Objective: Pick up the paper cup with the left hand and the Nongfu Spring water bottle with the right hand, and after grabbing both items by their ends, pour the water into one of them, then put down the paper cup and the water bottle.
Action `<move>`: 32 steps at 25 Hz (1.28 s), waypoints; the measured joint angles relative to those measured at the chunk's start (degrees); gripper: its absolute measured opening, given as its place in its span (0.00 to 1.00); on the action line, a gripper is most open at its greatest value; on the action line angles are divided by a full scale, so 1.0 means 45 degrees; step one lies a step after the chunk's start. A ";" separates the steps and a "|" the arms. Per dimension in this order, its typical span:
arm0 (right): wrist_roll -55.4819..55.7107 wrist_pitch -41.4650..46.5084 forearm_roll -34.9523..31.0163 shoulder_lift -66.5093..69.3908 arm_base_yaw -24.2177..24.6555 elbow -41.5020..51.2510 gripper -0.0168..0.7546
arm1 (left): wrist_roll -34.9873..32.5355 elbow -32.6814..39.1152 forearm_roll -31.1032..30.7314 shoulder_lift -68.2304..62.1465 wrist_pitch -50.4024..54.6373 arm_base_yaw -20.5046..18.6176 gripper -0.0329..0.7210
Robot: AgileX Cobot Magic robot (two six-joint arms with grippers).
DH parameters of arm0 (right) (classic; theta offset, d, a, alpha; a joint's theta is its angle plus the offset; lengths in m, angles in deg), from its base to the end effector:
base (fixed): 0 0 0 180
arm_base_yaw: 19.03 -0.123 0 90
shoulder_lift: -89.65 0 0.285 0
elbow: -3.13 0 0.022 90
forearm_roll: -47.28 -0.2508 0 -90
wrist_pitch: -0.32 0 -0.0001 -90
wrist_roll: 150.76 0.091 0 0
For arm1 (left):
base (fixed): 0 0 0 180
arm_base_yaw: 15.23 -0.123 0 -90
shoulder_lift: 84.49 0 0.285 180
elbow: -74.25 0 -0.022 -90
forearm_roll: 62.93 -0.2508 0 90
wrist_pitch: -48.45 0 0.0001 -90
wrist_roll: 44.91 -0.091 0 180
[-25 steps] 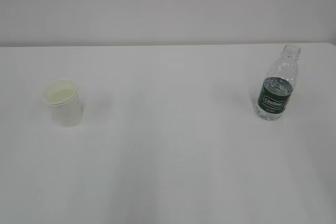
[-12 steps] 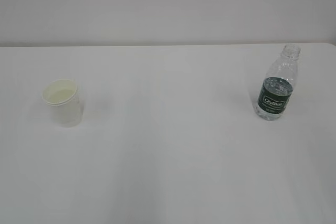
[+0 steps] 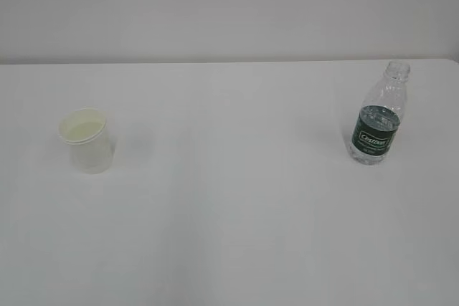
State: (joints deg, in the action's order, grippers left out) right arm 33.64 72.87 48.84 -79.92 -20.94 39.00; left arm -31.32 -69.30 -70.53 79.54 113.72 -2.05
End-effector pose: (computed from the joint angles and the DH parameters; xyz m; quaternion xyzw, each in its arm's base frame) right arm -0.0344 -0.0035 0.3198 0.0218 0.8606 0.0148 0.5086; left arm -0.0058 0.0126 0.3300 -0.0105 0.8539 -0.0554 0.5174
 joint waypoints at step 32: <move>-0.0706 0.0155 0.0549 -0.0838 0.0000 0.1372 0.78 | -0.0752 0.1863 0.1109 0.1770 0.0641 0.0000 0.64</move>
State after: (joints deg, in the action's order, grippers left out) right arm 30.46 73.57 51.31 -83.69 -20.94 45.18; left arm -34.70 -60.92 -65.54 87.50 116.60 -2.05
